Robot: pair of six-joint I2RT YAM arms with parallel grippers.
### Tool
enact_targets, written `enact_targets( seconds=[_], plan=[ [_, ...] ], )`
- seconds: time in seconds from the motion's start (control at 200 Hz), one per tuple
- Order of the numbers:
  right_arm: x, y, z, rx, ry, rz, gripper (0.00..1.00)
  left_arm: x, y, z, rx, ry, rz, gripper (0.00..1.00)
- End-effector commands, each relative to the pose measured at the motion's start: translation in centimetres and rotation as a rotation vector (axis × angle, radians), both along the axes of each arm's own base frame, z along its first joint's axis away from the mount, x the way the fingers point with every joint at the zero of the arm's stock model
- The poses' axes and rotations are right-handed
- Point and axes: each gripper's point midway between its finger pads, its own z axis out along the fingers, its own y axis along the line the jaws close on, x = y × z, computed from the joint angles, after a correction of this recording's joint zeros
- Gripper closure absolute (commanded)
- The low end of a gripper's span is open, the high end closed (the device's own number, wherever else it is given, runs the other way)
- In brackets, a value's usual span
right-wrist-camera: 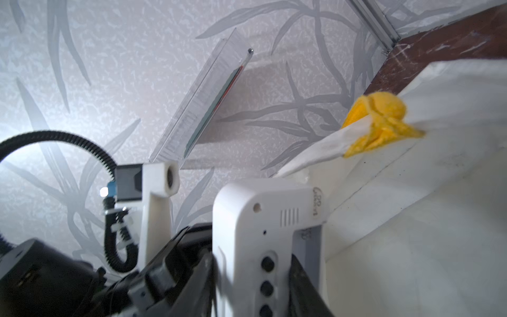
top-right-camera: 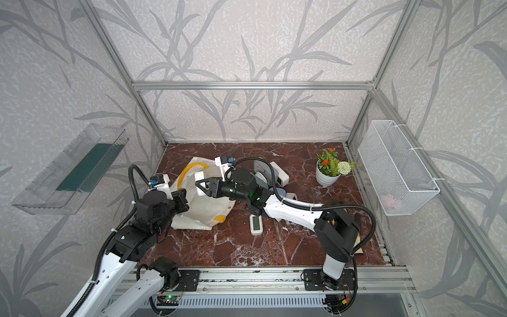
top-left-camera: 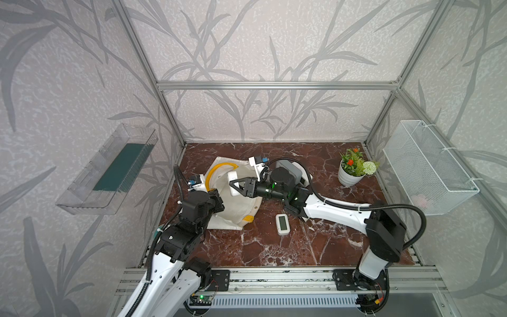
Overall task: Take the alarm clock out of the canvas bag
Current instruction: Place the alarm at the center of the board.
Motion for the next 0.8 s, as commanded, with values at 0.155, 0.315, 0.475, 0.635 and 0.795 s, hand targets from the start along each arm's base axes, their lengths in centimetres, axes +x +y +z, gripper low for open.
enact_targets(
  seconds=[0.155,0.315,0.475,0.635,0.795],
  plan=[
    [-4.2,-8.4,-0.5,-0.340,-0.226,0.036,0.78,1.2,2.1,4.0,-0.016,-0.095,0.085,1.00],
    [-4.9,-12.0,-2.7,-0.486,-0.257,-0.001,0.76,1.8,3.9,5.1,-0.029,-0.116,0.134,1.00],
    [-4.1,-13.2,-7.4,-0.657,-0.222,0.012,0.76,3.0,4.2,6.1,-0.050,-0.127,0.139,1.00],
    [-2.8,-12.6,-11.5,-0.758,-0.193,0.024,0.76,3.9,4.2,7.2,-0.068,-0.147,0.137,1.00],
    [-1.3,-11.5,-16.0,-0.873,-0.109,0.080,0.77,3.8,4.3,8.1,-0.074,-0.165,0.138,1.00]
  ],
)
